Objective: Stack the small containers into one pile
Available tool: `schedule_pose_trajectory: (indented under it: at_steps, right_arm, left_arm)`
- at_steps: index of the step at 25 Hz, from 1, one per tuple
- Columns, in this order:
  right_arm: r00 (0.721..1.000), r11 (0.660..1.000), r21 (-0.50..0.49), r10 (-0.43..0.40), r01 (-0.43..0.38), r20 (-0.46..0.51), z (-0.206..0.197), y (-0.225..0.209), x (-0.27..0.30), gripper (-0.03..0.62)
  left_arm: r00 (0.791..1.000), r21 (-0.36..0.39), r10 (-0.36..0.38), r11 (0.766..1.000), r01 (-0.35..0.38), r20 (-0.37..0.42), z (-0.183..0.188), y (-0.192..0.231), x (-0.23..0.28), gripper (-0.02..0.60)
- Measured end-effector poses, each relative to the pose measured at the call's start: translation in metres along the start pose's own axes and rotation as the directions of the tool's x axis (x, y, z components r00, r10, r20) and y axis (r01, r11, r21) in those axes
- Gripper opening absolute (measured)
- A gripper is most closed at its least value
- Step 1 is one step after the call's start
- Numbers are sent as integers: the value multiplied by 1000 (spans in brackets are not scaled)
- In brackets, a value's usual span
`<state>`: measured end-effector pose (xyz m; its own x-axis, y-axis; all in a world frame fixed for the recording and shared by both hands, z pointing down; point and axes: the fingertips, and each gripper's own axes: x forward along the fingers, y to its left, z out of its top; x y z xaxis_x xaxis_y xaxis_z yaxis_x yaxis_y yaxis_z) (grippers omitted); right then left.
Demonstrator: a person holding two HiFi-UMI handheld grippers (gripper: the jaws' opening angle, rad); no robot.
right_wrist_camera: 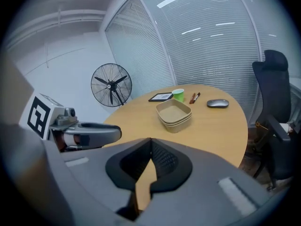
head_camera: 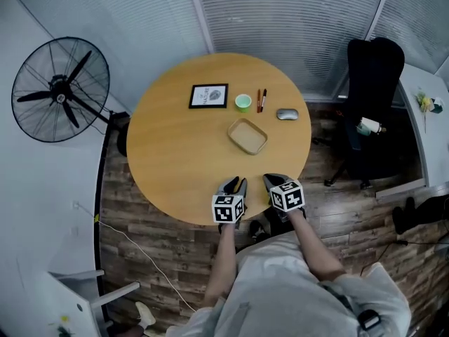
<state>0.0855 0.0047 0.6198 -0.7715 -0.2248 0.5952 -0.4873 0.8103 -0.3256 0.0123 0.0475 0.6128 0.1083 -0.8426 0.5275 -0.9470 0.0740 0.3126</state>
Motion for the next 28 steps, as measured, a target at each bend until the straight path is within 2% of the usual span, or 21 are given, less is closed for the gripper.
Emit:
schedule_pose_trajectory:
  at_steps: [2, 10, 15, 19, 28]
  right_arm:
    - [1000, 1000, 5, -6, 6, 7, 1, -1, -2, 0]
    - [1000, 1000, 25, -6, 5, 19, -4, 2, -8, 0]
    - [1000, 1000, -7, 20, -20, 8, -3, 10, -5, 0]
    - [999, 999, -25, 34, -34, 2, -2, 12, 0, 0]
    - [1000, 1000, -20, 7, -7, 19, 3, -2, 0, 0]
  left_arm:
    - [1000, -18, 17, 1000, -17, 5, -2, 2, -5, 104]
    - [1000, -8, 20, 1000, -20, 12, -3, -4, -10, 103]
    - [999, -13, 23, 1000, -22, 29, 0, -8, -6, 34]
    - [999, -13, 22, 1000, -21, 45, 4, -9, -3, 6]
    - [997, -58, 58, 997, -54, 59, 14, 2, -1, 6]
